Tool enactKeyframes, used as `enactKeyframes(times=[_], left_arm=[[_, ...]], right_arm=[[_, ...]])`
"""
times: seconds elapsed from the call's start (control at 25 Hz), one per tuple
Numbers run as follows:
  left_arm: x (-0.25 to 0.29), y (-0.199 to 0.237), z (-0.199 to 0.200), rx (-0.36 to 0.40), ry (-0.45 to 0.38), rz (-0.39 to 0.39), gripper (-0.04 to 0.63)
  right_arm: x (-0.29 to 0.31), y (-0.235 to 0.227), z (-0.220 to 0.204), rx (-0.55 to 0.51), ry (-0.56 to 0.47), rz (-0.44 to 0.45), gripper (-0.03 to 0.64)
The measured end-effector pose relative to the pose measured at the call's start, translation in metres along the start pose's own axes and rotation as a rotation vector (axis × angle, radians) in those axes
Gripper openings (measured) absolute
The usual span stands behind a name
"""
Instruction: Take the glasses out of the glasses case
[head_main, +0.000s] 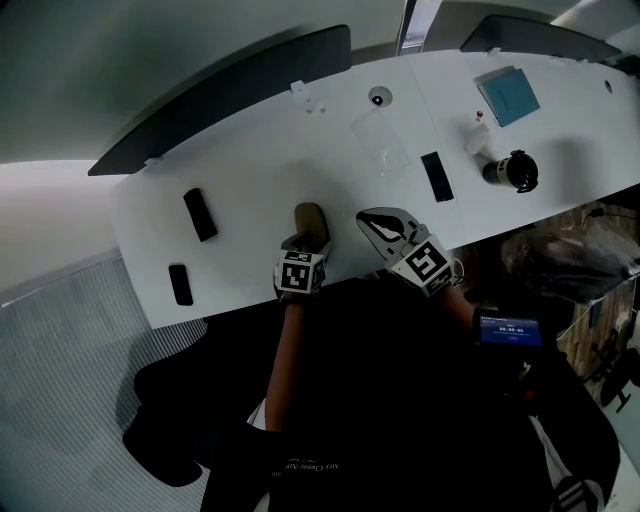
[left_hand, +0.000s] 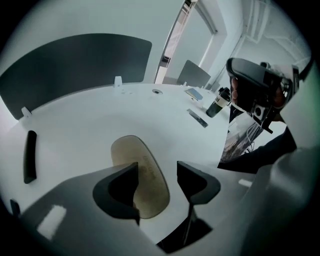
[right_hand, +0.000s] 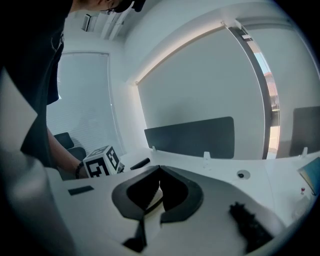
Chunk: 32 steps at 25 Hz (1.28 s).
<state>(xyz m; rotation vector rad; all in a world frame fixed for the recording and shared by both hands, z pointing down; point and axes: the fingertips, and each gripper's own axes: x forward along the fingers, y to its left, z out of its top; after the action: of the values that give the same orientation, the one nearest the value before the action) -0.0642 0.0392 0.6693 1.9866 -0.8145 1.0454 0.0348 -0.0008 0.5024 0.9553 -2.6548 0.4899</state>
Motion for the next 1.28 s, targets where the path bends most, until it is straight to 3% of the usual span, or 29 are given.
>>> enactKeyframes(times=[0.2,0.36,0.52,0.64,0.8,1.04,1.28], left_arm=[[-0.002,0.01,-0.008,0.087,-0.008,0.155,0.258],[-0.013,0.019,-0.01,0.076,-0.04,0.228,0.258],[-0.003,0.017,-0.008,-0.039,-0.082,0.16,0.309],[0.009,0.025,-0.005,-0.048,-0.057,0.164,0.36],[0.007,0.041,0.002,-0.057,-0.057,0.202,0.311],[0.004,0.036,0.009,-0.083,-0.091,0.218,0.291],[-0.01,0.04,0.011,-0.288,-0.173,0.114,0.246]], right_arm=[[0.01,0.013,0.001,-0.015,0.011,0.001,0.006],[0.015,0.023,-0.003,-0.011,0.025,0.015,0.006],[0.017,0.028,-0.009,-0.004,0.048,0.02,0.006],[0.016,0.031,-0.011,-0.002,0.045,0.022,0.007],[0.021,0.033,-0.01,0.006,0.025,0.039,0.006],[0.023,0.037,-0.007,0.025,0.01,0.066,0.006],[0.03,0.039,-0.01,0.012,0.033,0.077,0.007]])
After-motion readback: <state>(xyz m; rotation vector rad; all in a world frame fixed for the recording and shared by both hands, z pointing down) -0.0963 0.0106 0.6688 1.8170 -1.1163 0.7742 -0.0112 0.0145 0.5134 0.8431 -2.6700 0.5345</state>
